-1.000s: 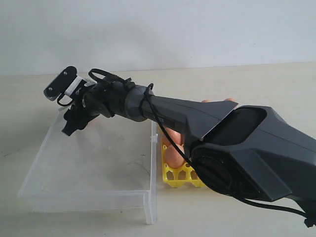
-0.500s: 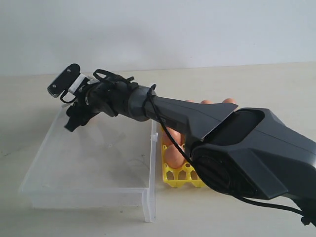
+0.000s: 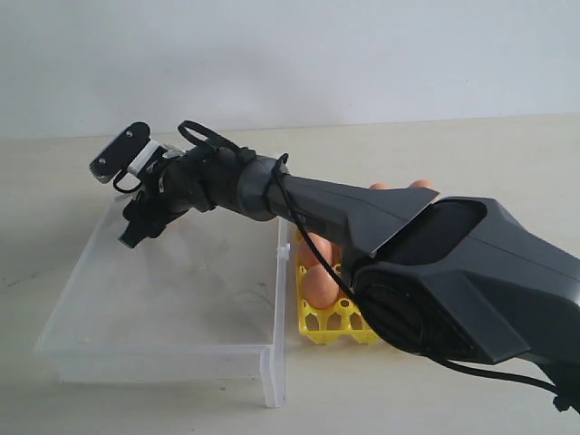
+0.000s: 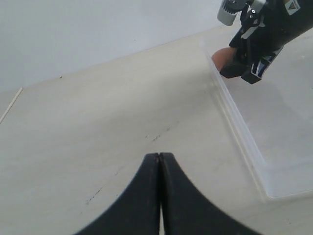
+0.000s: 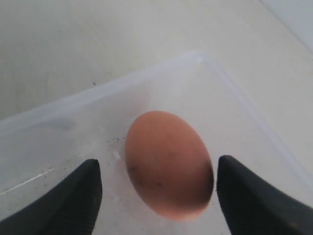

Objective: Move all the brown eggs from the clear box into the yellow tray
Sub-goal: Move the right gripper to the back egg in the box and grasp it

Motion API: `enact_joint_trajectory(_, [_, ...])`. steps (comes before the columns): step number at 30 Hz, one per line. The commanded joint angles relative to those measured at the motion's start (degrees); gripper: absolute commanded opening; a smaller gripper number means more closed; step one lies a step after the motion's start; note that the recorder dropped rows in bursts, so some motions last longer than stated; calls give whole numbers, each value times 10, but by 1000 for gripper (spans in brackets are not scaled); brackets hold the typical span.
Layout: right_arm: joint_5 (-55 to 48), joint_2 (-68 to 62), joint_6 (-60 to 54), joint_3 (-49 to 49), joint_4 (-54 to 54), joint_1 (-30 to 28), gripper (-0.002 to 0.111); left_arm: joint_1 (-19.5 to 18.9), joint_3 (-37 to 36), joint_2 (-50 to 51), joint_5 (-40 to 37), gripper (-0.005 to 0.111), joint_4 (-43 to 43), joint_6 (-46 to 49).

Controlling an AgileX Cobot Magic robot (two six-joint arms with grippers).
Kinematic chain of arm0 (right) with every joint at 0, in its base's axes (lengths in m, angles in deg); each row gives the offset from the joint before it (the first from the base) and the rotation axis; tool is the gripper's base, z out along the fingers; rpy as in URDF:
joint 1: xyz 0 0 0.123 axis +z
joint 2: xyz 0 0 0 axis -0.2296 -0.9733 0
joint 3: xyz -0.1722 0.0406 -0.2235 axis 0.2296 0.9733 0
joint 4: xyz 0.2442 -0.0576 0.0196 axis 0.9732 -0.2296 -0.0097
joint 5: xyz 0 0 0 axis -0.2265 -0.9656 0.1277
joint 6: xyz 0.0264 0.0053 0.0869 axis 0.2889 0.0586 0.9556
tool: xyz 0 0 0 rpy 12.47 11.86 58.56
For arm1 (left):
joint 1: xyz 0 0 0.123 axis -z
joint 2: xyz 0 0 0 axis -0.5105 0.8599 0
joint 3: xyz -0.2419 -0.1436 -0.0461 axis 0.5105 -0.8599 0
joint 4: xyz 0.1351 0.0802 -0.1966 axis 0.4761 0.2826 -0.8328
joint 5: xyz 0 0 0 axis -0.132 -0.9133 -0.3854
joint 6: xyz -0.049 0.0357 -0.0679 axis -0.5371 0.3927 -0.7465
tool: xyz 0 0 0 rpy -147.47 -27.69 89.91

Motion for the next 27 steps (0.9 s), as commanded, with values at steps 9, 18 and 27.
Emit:
enact_joint_trajectory(9, [-36,1,-25,-5,10,-7,15,3,2,-3,4,0,0,-3])
enact_joint_trajectory(18, [-88,17,-45,-5,21,-4,0,3,2,-3,4,0,0,-3])
enact_joint_trajectory(27, [-186,60,7,-4,70,0,0,3,2,-3,4,0,0,-3])
